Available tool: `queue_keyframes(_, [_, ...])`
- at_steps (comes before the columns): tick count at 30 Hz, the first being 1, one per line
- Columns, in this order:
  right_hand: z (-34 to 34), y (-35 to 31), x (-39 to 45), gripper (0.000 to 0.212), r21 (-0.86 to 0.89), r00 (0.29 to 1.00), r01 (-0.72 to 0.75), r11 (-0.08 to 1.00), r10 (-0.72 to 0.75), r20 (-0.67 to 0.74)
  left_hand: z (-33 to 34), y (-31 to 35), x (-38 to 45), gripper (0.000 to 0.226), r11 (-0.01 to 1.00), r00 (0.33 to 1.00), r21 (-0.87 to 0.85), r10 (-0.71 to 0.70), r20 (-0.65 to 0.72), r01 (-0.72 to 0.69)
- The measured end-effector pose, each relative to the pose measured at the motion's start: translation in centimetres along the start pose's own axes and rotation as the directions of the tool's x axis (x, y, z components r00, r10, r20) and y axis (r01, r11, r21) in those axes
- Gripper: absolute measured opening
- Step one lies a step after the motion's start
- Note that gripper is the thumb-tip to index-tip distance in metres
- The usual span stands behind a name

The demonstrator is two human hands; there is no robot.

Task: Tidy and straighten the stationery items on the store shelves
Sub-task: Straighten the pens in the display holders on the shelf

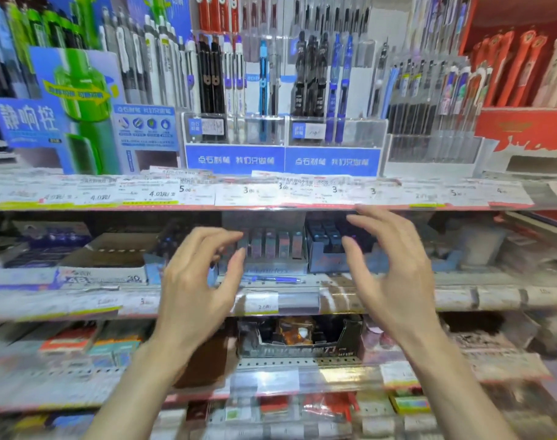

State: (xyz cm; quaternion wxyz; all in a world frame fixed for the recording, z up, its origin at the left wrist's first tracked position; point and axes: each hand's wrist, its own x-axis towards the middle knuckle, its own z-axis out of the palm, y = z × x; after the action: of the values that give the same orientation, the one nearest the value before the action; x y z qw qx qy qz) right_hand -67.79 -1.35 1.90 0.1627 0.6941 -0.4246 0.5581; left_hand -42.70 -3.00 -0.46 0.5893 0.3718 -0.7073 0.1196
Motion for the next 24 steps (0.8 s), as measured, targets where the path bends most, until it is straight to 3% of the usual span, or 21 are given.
queue_keyframes(3, [1.3,1.3,-3.3,0.025,0.008,0.998,-0.058,0.998,0.058,0.023,0.6,-2.1,-2.9,0.018,0.988,0.982,0.024,-0.155,0.111,0.153])
queue_keyframes(7, [3.1,4.3,-5.8,0.018,-0.094,0.937,-0.244,0.965,0.260,0.233,1.6,-4.8,-5.1,0.021,0.949,0.902,0.175,-0.304,0.307,0.261])
queue_keyframes(11, [4.4,6.1,-5.9,0.018,-0.221,0.874,-0.243,0.945,0.312,0.373,2.2,-5.6,-4.8,0.024,0.938,0.882,0.311,-0.273,0.383,0.154])
queue_keyframes(15, [5.3,5.7,-4.4,0.014,-0.267,0.870,-0.154,0.951,0.259,0.420,2.5,-6.0,-3.5,0.021,0.922,0.888,0.385,-0.202,0.414,0.031])
queue_keyframes(20, [7.2,4.0,-2.6,0.021,-0.148,0.765,-0.093,0.985,0.166,0.622,2.7,-6.0,-3.1,0.032,0.909,0.851,0.416,-0.193,0.489,-0.033])
queue_keyframes(24, [8.3,3.5,-2.1,0.027,-0.096,0.705,-0.088,0.991,0.130,0.697,2.6,-6.1,-3.1,0.032,0.912,0.818,0.404,-0.180,0.546,-0.068])
